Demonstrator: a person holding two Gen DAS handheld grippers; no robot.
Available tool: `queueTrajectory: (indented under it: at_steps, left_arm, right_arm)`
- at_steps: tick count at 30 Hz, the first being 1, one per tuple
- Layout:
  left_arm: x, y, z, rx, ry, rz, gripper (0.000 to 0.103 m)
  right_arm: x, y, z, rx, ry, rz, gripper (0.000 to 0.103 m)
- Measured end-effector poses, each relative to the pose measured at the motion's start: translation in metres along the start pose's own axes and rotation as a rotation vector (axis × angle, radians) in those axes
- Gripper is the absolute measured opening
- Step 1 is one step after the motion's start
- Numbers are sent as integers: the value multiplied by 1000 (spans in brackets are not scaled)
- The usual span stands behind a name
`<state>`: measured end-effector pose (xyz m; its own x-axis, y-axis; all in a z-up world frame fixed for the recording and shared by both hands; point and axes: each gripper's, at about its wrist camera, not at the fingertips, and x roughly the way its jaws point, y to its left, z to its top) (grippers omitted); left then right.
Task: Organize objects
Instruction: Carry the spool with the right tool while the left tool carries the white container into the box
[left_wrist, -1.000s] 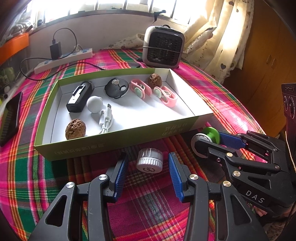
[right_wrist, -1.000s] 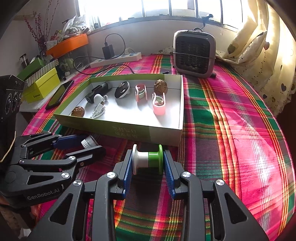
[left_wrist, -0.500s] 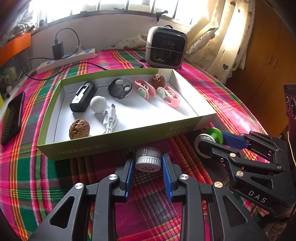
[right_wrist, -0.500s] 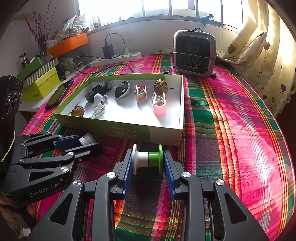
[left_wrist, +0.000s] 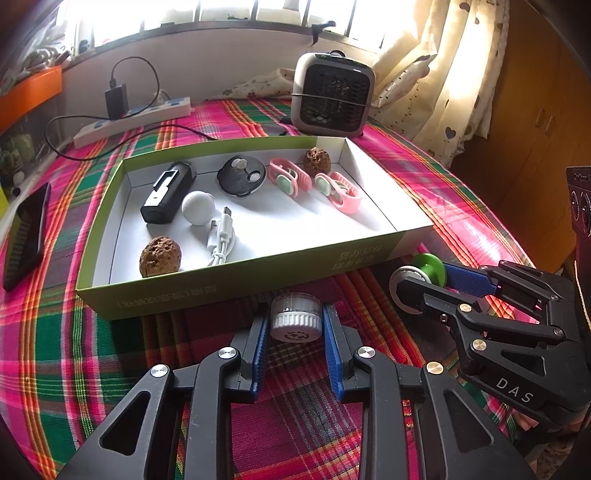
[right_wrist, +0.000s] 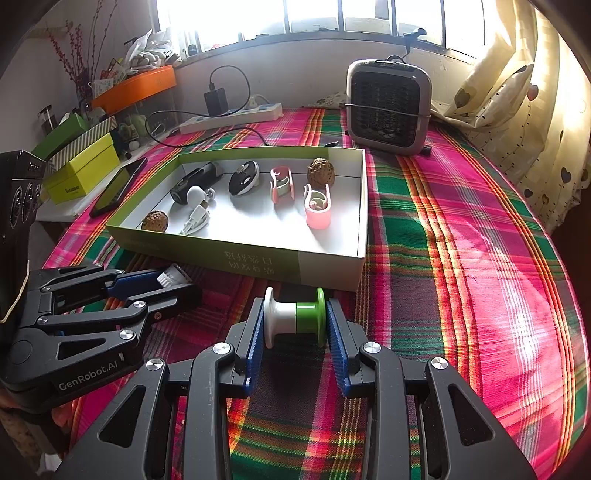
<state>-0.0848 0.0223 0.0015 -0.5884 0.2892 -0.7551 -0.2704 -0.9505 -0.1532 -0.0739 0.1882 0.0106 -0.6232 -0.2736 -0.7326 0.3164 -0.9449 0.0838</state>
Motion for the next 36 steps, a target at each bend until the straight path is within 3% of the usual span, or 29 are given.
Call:
queueTrajectory:
  at_steps: [16, 36]
  left_arm:
    - [-10, 1, 1, 11, -20, 6, 25]
    - [-31, 6, 21, 6, -85, -1, 25]
  right_arm:
    - [-3, 0, 1, -9, -10, -4, 33]
    - [-14, 4, 26, -30, -58, 14, 33]
